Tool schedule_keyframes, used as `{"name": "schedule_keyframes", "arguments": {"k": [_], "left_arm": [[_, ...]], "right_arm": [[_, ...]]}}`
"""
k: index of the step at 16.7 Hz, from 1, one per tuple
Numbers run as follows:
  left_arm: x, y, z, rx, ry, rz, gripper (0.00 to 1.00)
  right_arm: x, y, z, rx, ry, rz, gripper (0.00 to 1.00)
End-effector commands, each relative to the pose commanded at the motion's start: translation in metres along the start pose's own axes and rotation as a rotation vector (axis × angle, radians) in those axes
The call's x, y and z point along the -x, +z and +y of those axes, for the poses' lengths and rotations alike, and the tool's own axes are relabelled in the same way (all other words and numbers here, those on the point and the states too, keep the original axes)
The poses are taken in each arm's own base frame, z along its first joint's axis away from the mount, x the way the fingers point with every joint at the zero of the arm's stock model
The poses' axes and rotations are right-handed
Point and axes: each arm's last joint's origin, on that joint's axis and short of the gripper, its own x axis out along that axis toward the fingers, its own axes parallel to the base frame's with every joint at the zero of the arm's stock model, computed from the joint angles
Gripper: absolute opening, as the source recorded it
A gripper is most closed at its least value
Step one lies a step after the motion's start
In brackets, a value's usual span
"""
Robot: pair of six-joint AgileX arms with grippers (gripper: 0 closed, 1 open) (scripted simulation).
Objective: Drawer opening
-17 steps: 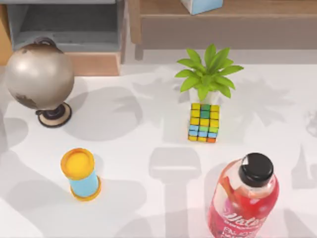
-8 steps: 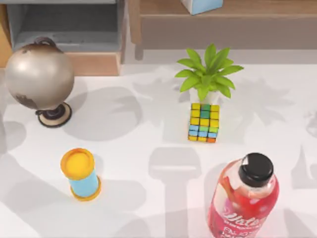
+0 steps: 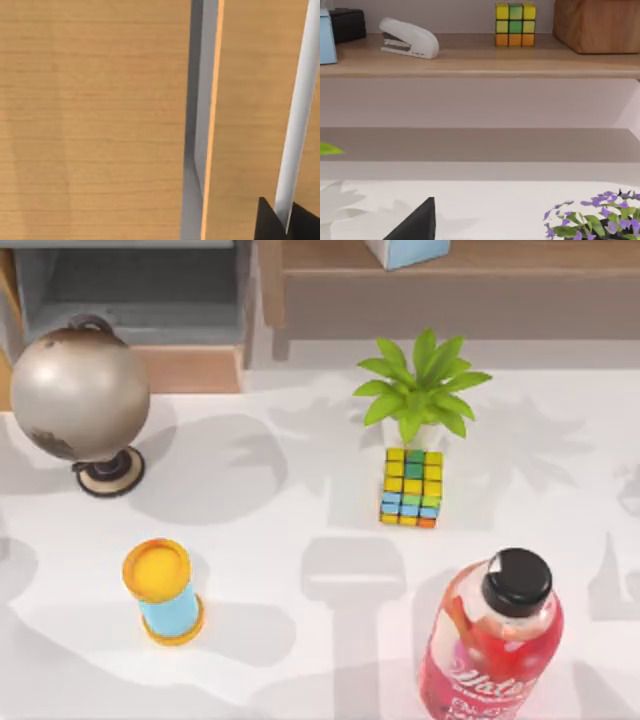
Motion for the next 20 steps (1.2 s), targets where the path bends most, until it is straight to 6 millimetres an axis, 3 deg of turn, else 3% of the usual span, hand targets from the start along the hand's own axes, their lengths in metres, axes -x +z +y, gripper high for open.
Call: {"name": "schedule_keyframes", "arguments": {"k": [5, 12, 17, 20], "left_arm": [[0.003, 0.000, -0.001, 0.000, -0.002, 0.000, 0.00], [0.059, 0.000, -0.002, 0.002, -0.005, 0.000, 0.00], [0.062, 0.000, -0.003, 0.001, -0.005, -0.001, 0.00], [0.081, -0.003, -0.003, -0.003, 0.000, -0.003, 0.00]], "right_arm": [[0.000, 0.000, 0.000, 0.000, 0.000, 0.000, 1.00], [0.000, 0.000, 0.000, 0.000, 0.000, 0.000, 1.00], [0.000, 0.000, 0.000, 0.000, 0.000, 0.000, 1.00], [0.000, 0.000, 0.000, 0.000, 0.000, 0.000, 1.00]]}}
